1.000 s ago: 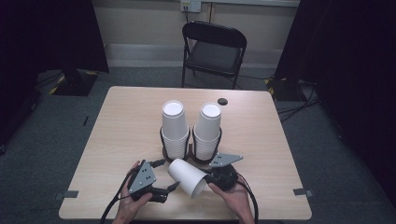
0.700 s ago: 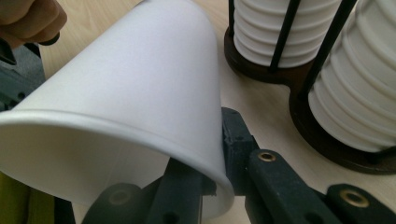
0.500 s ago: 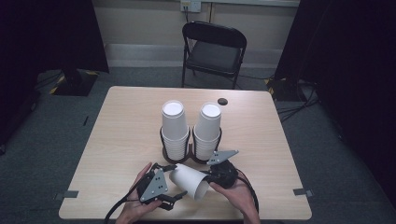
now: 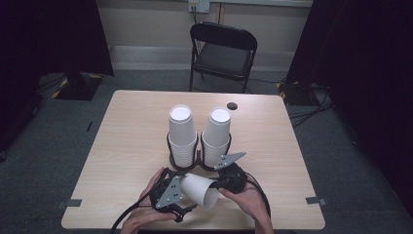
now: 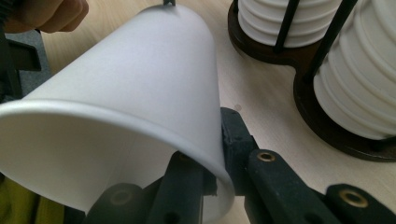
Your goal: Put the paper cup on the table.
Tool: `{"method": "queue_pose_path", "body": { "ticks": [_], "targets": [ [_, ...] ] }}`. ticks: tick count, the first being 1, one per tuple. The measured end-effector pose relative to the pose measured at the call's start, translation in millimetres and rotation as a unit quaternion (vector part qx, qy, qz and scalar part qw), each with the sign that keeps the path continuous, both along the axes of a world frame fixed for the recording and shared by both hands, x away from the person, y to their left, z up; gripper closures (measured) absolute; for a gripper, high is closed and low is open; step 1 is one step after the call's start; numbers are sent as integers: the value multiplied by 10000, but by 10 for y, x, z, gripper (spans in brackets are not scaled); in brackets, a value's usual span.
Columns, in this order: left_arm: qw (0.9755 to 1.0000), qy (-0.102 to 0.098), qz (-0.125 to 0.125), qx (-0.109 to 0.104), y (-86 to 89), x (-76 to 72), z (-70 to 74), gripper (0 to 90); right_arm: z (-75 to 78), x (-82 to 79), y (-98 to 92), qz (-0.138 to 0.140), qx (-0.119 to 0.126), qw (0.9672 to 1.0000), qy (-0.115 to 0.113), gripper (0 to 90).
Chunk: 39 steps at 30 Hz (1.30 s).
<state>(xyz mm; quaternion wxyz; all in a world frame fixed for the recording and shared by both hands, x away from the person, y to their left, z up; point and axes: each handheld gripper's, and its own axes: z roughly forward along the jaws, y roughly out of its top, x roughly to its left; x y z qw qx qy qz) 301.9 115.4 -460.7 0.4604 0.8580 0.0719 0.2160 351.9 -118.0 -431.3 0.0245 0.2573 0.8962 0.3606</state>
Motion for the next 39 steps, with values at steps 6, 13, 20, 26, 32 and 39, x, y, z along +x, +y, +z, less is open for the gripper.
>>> {"method": "queue_pose_path", "body": {
  "ticks": [6, 13, 20, 26, 32, 39],
  "targets": [
    [9999, -64, -69, 102, -158, -32, -39, 0, -6, 32, 13, 4, 104, 9998, 161, 873],
    [9996, -177, 206, -12, -270, -76, -35, 2, 0, 46, 30, -130, 364, 9989, 269, 879],
    [9993, -233, 118, -271, -300, -101, -32, 32, -30, 49, 78, -177, 445, 9981, 388, 884],
    [9991, -276, 87, -296, -306, -85, -22, 34, -56, 79, 120, -194, 519, 9968, 578, 884],
    [9987, -295, 170, -368, -341, -68, -45, 78, -62, 80, 183, -124, 452, 9970, 614, 879],
    [9980, -182, 249, -546, -303, -64, -33, 93, -54, 81, 200, -244, 520, 9964, 624, 862]
  ]
}}
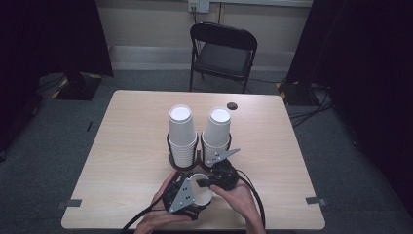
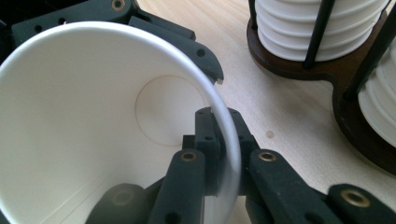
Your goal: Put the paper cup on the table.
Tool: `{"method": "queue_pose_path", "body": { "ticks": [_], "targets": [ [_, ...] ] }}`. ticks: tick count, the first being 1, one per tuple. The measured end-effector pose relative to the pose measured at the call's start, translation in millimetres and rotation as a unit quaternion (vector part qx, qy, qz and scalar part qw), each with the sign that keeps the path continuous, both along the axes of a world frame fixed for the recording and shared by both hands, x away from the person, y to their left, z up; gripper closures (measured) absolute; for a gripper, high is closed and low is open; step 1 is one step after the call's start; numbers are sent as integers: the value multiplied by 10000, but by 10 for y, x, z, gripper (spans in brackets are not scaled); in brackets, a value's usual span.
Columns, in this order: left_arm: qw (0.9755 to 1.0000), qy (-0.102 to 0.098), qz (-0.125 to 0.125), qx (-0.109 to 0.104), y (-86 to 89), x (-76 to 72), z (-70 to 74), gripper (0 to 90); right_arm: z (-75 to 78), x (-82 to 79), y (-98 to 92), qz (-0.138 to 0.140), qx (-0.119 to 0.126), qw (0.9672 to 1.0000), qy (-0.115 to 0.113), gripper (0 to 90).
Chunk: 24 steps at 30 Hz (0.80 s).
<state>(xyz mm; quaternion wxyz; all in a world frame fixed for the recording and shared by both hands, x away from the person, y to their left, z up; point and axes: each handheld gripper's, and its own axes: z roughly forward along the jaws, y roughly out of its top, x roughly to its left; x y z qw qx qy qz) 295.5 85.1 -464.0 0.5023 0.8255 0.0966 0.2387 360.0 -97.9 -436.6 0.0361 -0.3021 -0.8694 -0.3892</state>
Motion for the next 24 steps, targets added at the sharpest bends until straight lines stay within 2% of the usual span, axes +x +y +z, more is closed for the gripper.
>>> {"method": "queue_pose_path", "body": {
  "ticks": [1, 2, 3, 4, 7, 9, 10, 11, 12, 15, 16, 18, 22, 24],
  "targets": [
    [10000, 28, 10, 19, 12, 4, 6, 93, 3, -7, 5, -30, 13, 10000, -14, 857],
    [9999, 63, 37, -71, 17, 4, 4, 93, 5, -13, 9, -59, 30, 10000, -34, 854],
    [9998, 103, 115, -112, 43, 7, 6, 94, 9, -26, 14, -132, 45, 9998, -117, 799],
    [9998, 103, 115, -112, 43, 7, 6, 94, 10, -29, 12, -157, 47, 9998, -146, 799],
    [9992, 236, 180, -284, 86, 33, -7, 96, 18, -40, 0, -202, 175, 9995, -180, 745],
    [9992, 244, 194, -231, 99, 48, -4, 97, 22, -42, -6, -221, 216, 9993, -210, 719],
    [9988, 316, 224, -299, 104, 59, -4, 98, 27, -46, -13, -278, 269, 9989, -254, 693],
    [9977, 395, 246, -482, 106, 63, -5, 98, 30, -49, -23, -314, 343, 9985, -296, 680],
    [9963, 466, 288, -656, 121, 72, 5, 98, 41, -67, -41, -450, 448, 9967, -496, 635],
    [9962, 459, 327, -664, 146, 83, 26, 98, 54, -95, -73, -626, 608, 9936, -712, 583],
    [9953, 494, 387, -744, 151, 85, 24, 98, 56, -106, -87, -674, 685, 9922, -797, 572],
    [9951, 507, 401, -753, 158, 87, 22, 99, 61, -121, -104, -723, 763, 9909, -841, 557],
    [9930, 698, 402, -861, 172, 93, 6, 99, 61, -167, -167, -780, 1044, 9855, -1084, 497],
    [9924, 714, 432, -903, 183, 90, -2, 99, 53, -186, -188, -837, 1147, 9833, -1141, 469]
  ]
}}
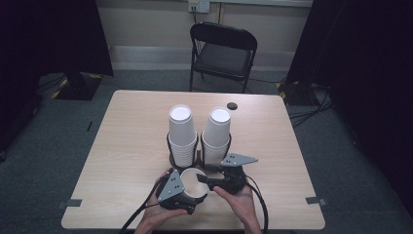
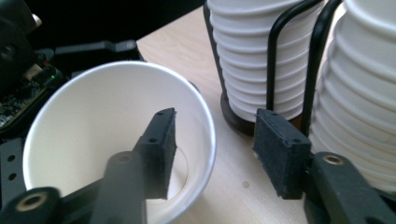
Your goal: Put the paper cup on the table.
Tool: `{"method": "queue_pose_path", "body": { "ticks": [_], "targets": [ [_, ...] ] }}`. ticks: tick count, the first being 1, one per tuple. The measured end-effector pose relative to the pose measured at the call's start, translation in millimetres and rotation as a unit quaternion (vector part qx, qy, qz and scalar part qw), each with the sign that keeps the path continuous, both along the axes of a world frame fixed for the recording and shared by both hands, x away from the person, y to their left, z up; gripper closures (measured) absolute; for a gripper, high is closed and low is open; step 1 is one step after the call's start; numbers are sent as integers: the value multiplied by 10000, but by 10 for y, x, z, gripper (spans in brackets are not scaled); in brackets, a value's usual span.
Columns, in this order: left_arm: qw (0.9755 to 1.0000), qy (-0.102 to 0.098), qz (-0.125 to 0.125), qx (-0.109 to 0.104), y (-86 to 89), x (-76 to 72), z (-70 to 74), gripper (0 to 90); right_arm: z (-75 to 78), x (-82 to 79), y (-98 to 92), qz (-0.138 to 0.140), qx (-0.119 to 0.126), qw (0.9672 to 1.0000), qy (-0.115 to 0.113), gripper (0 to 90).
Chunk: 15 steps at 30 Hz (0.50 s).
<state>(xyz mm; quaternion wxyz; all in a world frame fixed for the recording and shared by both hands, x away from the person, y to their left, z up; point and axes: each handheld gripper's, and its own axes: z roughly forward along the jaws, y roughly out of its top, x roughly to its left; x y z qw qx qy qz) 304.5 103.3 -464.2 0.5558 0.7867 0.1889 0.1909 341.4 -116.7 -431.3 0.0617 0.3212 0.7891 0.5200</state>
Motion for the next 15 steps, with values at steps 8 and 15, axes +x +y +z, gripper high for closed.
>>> {"method": "queue_pose_path", "body": {
  "ticks": [8, 15],
  "targets": [
    [9991, 211, 231, -295, 151, 44, 25, 98, -32, -50, -99, -339, 306, 9988, -167, 383],
    [9981, 260, 452, -333, 360, 77, 19, 98, -99, -123, -256, -781, 670, 9937, -455, 338]
  ]
}}
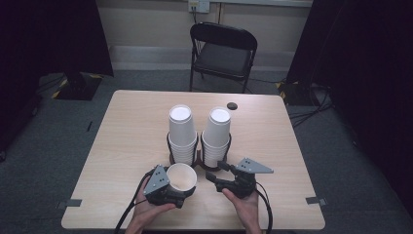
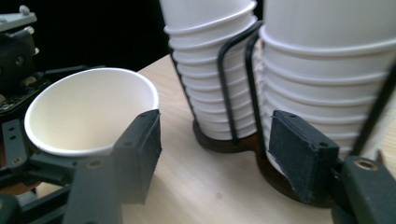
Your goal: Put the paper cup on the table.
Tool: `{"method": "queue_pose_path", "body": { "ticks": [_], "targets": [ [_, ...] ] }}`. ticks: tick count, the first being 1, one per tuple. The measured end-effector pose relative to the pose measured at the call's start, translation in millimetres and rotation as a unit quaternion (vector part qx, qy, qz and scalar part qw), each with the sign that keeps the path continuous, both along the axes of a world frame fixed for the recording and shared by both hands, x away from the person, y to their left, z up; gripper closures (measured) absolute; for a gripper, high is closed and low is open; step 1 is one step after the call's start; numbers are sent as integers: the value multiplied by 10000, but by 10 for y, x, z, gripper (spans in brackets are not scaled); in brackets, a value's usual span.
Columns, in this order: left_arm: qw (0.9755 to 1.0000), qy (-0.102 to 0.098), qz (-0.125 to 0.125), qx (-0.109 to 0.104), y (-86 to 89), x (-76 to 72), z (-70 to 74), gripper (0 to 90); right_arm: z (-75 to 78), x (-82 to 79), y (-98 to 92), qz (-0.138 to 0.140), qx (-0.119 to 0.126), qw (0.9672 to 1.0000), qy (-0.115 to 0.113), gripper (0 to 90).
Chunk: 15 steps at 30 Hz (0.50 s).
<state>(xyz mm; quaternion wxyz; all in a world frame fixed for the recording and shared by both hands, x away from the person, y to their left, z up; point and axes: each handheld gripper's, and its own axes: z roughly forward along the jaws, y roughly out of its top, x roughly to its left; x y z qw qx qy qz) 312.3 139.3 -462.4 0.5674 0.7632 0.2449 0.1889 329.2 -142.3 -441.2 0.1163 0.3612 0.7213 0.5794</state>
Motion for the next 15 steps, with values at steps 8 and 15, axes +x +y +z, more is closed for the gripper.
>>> {"method": "queue_pose_path", "body": {
  "ticks": [8, 15],
  "targets": [
    [9993, 140, 297, -198, 164, 34, -2, 98, -83, -43, -93, -276, 30, 9996, -98, 325],
    [9980, 67, 568, -257, 309, 84, 38, 97, -204, -103, -199, -425, 255, 9987, -139, 274]
  ]
}}
